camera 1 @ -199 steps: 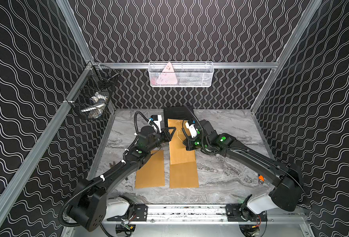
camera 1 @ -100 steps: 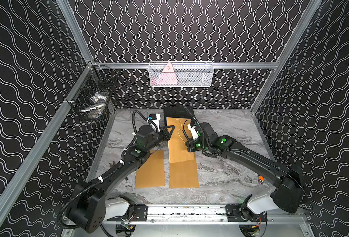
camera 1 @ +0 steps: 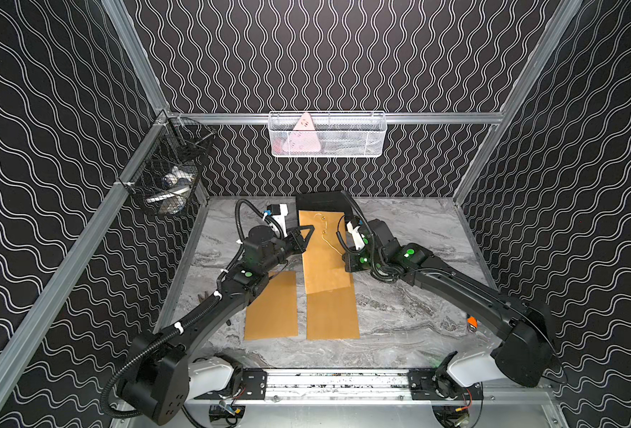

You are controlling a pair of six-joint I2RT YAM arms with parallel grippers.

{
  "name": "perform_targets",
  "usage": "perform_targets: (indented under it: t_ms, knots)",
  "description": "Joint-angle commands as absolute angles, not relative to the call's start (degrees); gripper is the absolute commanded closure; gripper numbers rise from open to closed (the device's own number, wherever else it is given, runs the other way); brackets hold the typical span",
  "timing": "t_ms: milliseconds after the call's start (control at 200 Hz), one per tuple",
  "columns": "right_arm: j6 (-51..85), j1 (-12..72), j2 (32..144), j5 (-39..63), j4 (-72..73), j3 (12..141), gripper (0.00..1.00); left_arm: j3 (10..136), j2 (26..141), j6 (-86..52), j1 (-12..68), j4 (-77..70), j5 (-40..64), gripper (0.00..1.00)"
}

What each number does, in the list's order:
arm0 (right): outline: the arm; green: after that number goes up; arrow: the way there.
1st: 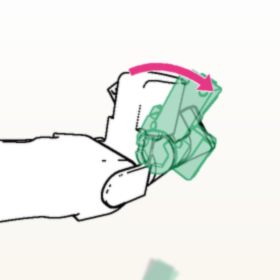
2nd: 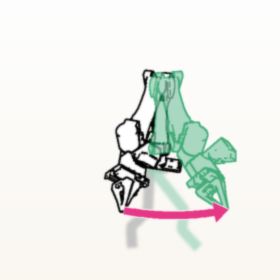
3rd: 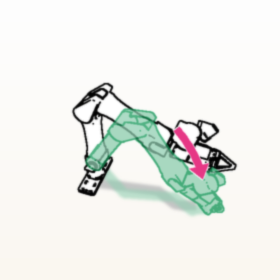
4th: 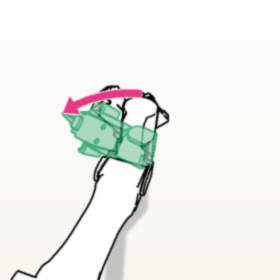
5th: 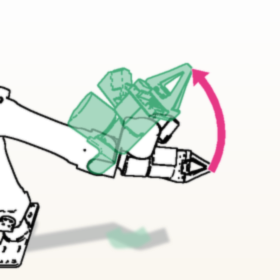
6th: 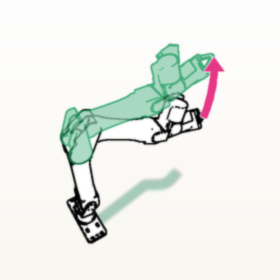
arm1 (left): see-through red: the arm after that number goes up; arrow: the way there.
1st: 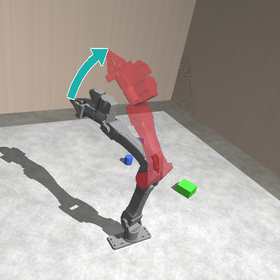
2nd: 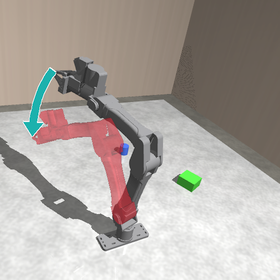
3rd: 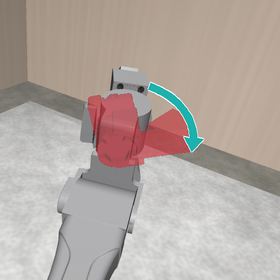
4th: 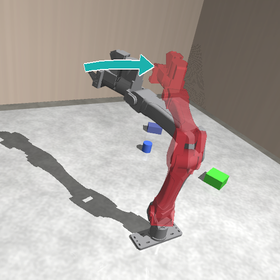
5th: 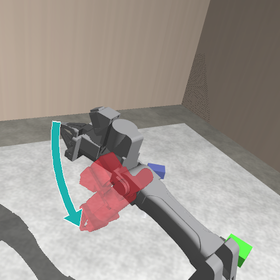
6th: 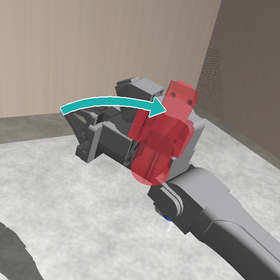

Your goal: Open the file bag

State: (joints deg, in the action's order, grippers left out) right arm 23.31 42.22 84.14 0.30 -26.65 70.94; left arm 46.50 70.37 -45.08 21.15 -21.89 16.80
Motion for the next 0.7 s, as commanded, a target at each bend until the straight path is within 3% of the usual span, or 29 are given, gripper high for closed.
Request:
perform_targets:
  t_ms: [0,696]
  knots:
    - [22.59,41.37,83.67,-0.29,-27.75,70.79,1.0,46.93,69.71,-44.3,20.99,-22.22,17.23,1.0]
    - [19.79,33.86,83.19,1.51,-29.2,73.46,1.0,45.68,68.61,-44.56,20.92,-22.04,18.48,1.0]
